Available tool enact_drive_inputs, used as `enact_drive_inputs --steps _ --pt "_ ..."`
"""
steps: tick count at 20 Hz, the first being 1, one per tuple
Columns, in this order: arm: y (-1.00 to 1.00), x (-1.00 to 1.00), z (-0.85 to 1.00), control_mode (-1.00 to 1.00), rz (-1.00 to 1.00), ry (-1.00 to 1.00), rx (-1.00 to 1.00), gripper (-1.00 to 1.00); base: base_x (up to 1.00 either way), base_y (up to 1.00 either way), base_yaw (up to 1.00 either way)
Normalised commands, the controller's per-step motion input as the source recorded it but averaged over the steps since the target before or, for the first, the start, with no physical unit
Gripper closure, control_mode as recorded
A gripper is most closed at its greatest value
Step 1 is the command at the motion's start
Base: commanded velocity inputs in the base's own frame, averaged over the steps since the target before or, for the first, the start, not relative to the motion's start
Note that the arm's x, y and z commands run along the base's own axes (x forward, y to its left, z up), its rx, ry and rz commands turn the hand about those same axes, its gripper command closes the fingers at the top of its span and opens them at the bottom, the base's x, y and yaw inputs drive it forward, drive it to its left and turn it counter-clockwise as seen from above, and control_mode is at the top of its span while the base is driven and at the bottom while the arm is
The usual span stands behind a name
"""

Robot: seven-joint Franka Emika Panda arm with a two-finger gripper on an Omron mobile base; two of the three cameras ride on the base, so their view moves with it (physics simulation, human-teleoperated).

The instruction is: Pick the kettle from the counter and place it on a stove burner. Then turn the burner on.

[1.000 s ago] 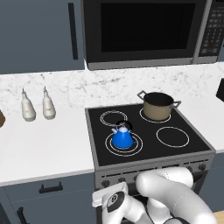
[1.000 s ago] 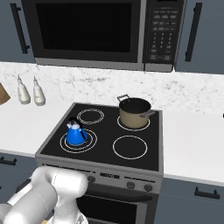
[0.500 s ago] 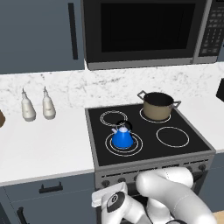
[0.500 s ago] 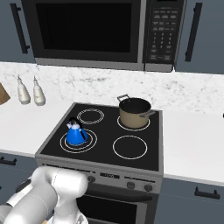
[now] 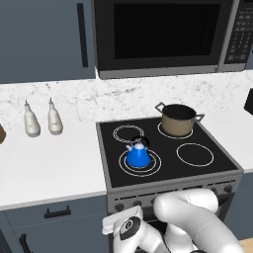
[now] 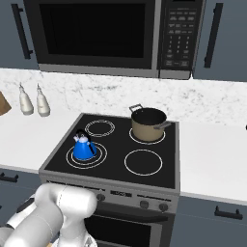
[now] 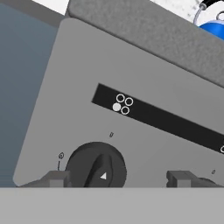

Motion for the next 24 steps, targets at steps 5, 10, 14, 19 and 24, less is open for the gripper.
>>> enact_drive_inputs --steps 5,10,14,19,24 --pt "0.08 0.05 0.0 -1.0 0.0 0.0 0.0 -1.0 0.0 0.0 0.0" --pt "0.0 0.27 0.0 -1.0 0.0 0.04 0.0 1.0 0.0 0.0 0.0" --pt "0.0 0.28 0.0 -1.0 0.0 0.03 0.0 1.0 0.0 0.0 0.0" --pt "0.0 0.24 0.0 -1.0 0.0 0.03 0.0 1.0 0.0 0.0 0.0" --pt "0.0 0.12 0.0 -1.0 0.0 0.02 0.0 1.0 0.0 0.0 0.0"
